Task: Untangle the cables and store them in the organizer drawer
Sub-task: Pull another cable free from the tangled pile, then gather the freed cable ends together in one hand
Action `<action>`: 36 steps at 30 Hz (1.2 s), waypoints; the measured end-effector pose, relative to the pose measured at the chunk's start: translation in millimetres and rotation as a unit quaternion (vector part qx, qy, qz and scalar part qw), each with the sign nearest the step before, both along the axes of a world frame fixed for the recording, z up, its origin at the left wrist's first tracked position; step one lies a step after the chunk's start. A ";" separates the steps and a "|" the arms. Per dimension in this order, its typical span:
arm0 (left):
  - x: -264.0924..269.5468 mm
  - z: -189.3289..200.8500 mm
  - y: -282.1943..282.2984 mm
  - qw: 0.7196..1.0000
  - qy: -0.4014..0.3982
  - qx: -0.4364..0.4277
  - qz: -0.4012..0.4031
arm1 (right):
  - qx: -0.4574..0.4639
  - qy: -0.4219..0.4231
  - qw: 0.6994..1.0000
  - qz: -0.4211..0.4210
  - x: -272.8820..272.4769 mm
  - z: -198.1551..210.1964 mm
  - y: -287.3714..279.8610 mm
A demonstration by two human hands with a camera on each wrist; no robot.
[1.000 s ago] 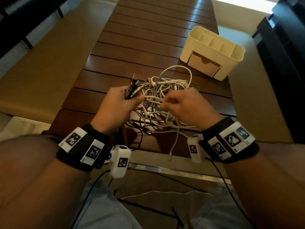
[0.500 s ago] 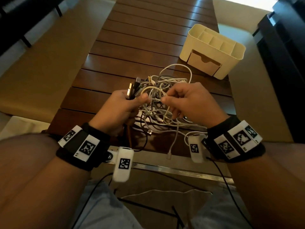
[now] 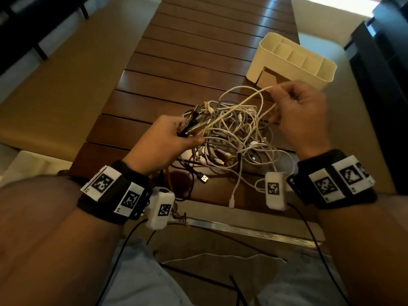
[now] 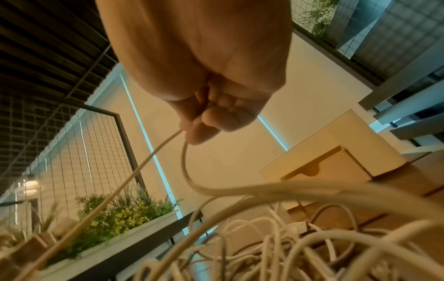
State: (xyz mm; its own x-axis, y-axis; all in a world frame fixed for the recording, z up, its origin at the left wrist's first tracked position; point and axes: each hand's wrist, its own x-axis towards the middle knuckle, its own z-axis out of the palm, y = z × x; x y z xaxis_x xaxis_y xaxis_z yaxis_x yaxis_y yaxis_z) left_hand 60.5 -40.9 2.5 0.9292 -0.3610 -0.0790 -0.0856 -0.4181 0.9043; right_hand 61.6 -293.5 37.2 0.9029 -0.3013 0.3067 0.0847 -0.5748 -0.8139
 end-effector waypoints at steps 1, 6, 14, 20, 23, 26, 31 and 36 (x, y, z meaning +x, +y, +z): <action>0.4 -1.5 0.4 1.000 -0.014 0.007 0.007 | -0.022 0.042 0.999 0.004 0.9 -2.2 -3.1; 1.3 -10.1 1.4 0.994 -0.075 -0.035 0.068 | -0.092 0.317 0.932 0.147 -6.9 5.0 -6.0; -3.4 -11.5 -6.8 0.993 -0.080 -0.046 0.068 | -0.097 0.236 0.947 0.197 -12.8 23.9 8.8; -5.9 -12.5 -9.6 0.991 -0.085 -0.074 0.073 | -0.156 0.187 0.937 0.251 -20.2 16.0 36.2; -4.6 -10.6 -9.8 0.985 -0.076 -0.116 0.104 | -0.177 0.182 0.937 0.241 -18.9 5.0 39.5; -4.9 -8.9 -10.6 0.970 0.026 -0.190 0.152 | -0.154 0.126 0.960 0.197 -19.3 -0.3 42.6; -2.2 -9.8 -5.0 0.938 0.219 -0.244 0.108 | -0.086 0.131 0.952 0.263 -26.1 1.4 52.2; -5.1 0.3 -6.9 0.939 0.176 -0.282 0.084 | 0.006 0.267 0.883 0.387 -31.3 1.9 55.3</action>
